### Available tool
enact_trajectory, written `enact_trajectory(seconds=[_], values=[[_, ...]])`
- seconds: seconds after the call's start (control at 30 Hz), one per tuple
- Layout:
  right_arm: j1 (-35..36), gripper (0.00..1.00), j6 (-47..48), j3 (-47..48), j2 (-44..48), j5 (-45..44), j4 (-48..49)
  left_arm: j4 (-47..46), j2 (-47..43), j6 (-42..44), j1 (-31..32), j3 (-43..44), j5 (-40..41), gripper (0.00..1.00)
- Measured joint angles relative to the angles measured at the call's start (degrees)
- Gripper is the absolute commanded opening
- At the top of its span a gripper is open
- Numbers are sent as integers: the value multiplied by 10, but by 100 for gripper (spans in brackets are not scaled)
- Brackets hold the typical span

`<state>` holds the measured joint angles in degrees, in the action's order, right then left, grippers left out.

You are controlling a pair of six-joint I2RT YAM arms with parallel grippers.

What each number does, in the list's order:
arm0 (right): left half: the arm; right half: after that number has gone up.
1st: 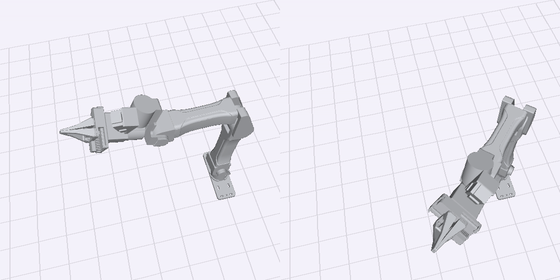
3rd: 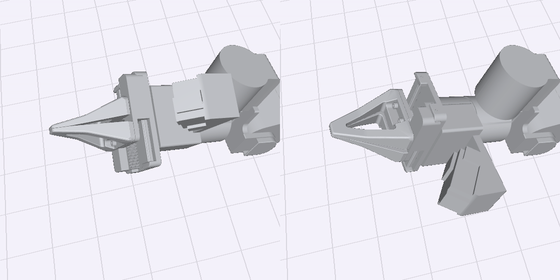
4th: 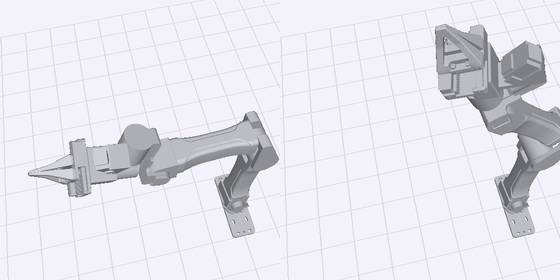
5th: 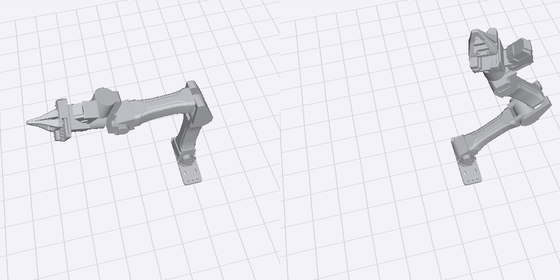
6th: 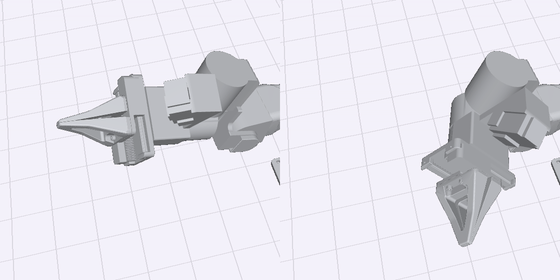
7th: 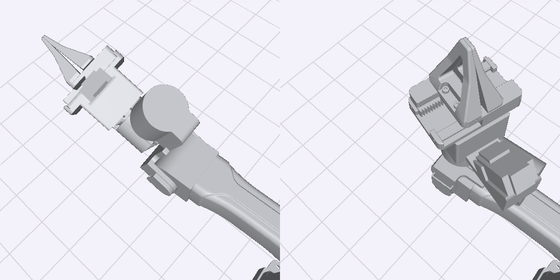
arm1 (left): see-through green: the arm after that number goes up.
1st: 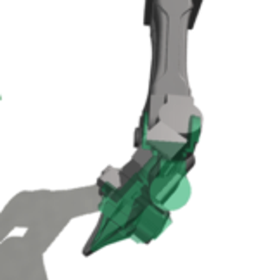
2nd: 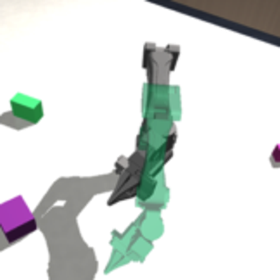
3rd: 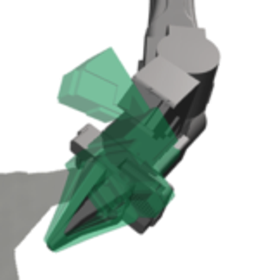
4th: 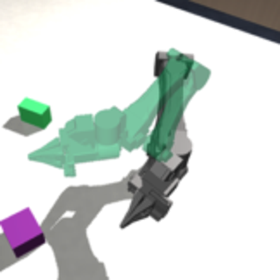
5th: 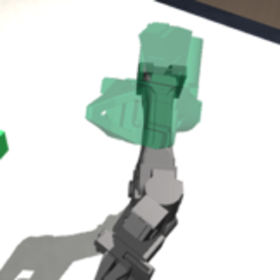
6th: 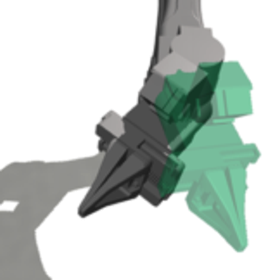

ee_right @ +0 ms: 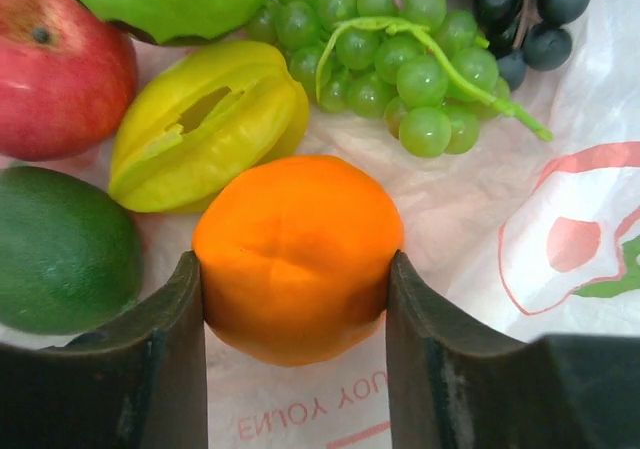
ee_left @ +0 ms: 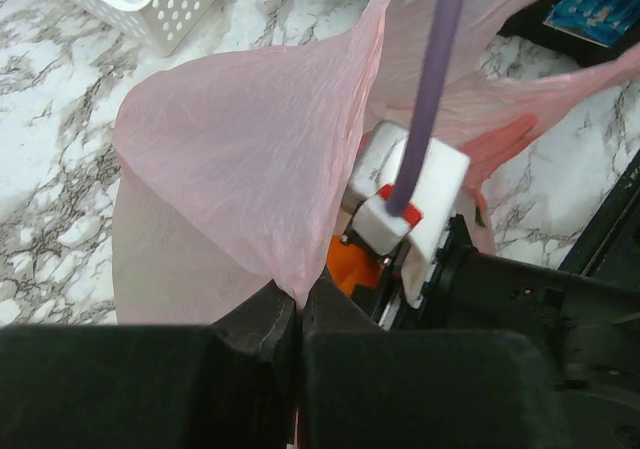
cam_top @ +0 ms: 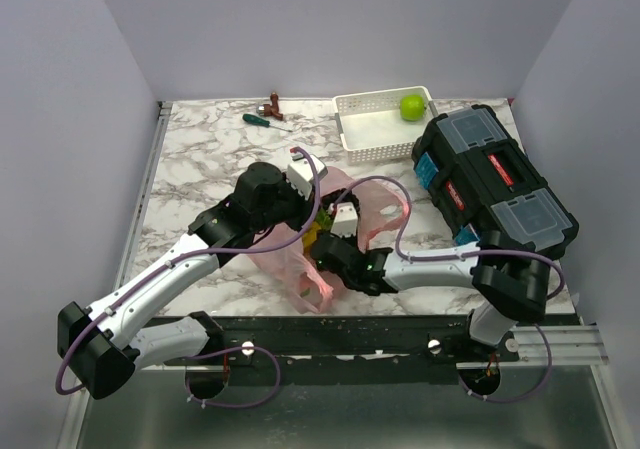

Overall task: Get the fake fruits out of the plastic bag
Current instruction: Take out the fake fruit from the plastic bag.

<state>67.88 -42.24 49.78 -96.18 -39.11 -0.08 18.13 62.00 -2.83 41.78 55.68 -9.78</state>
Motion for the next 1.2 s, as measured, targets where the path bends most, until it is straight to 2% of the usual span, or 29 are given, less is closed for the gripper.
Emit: enact_trajectory(seconds=[0.1, 0.2, 0.3, 0.57, 0.67, 0.9, 1.2], values=[[0, 14, 14, 0, 40, 3, -12, 0, 0, 0, 0, 0, 6, 0], [0, 6, 32, 0, 103, 19, -13, 0, 0, 0, 1, 0, 19, 0], [0, 2, 52, 0, 172, 42, -10, 0, 0, 0, 3, 0, 39, 0], [0, 2, 87, 0, 323, 114, -16, 1, 0, 0, 3, 0, 112, 0], [0, 2, 94, 30, 357, 118, -36, 2, 0, 0, 3, 0, 132, 0], [0, 2, 134, 132, 381, 89, -77, 2, 0, 0, 3, 0, 143, 0], [-1, 1, 250, 247, 332, -39, -88, 2, 0, 0, 3, 0, 143, 0]])
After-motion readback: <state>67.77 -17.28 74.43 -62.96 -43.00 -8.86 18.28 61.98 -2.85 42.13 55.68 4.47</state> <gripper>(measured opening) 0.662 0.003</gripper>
